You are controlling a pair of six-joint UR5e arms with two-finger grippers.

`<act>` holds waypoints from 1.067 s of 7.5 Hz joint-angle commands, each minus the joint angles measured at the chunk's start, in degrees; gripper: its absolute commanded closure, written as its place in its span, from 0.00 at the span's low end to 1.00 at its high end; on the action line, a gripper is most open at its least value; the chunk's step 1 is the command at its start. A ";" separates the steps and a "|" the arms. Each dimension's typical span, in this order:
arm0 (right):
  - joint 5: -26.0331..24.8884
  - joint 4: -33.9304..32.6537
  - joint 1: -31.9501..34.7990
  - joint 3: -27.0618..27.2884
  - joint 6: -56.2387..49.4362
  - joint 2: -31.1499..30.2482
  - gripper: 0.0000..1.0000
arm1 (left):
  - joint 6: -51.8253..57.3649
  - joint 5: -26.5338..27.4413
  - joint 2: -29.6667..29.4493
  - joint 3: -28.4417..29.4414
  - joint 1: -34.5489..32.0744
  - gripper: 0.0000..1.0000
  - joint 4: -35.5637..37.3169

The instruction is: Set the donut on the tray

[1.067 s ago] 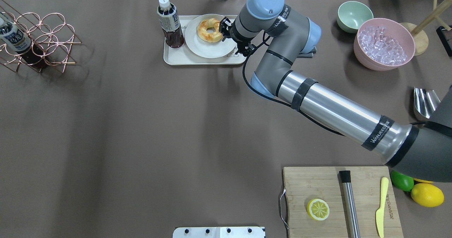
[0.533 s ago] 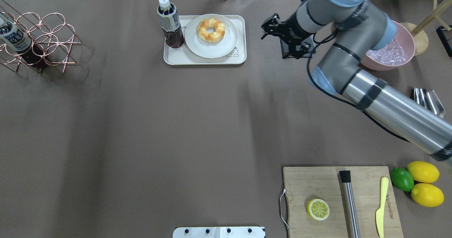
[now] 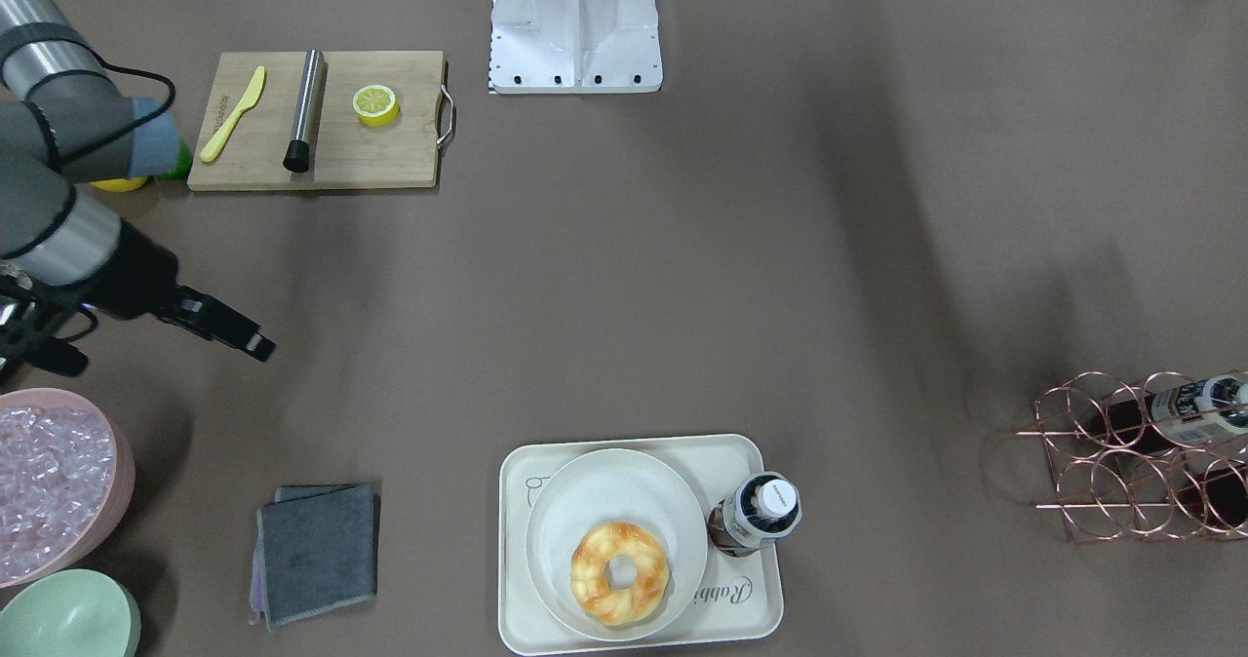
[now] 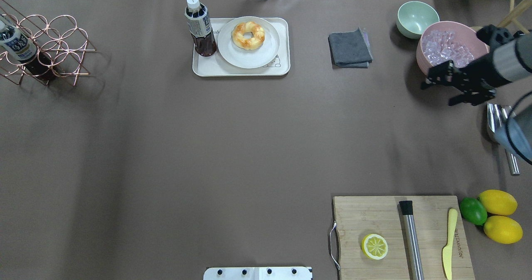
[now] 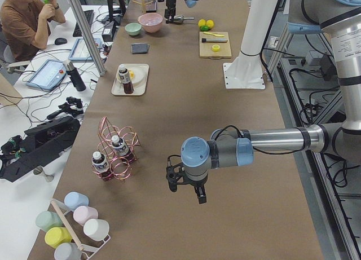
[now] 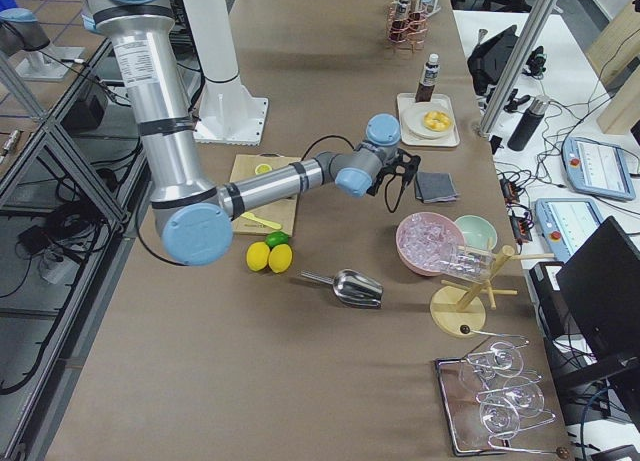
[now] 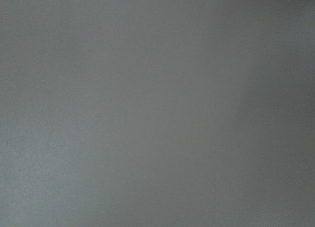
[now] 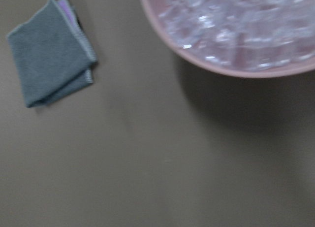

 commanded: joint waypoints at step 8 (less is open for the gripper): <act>-2.48 -24.72 25.57 1.63 -78.49 -21.85 0.00 | 0.10 0.69 0.33 -0.31 0.00 0.02 -0.09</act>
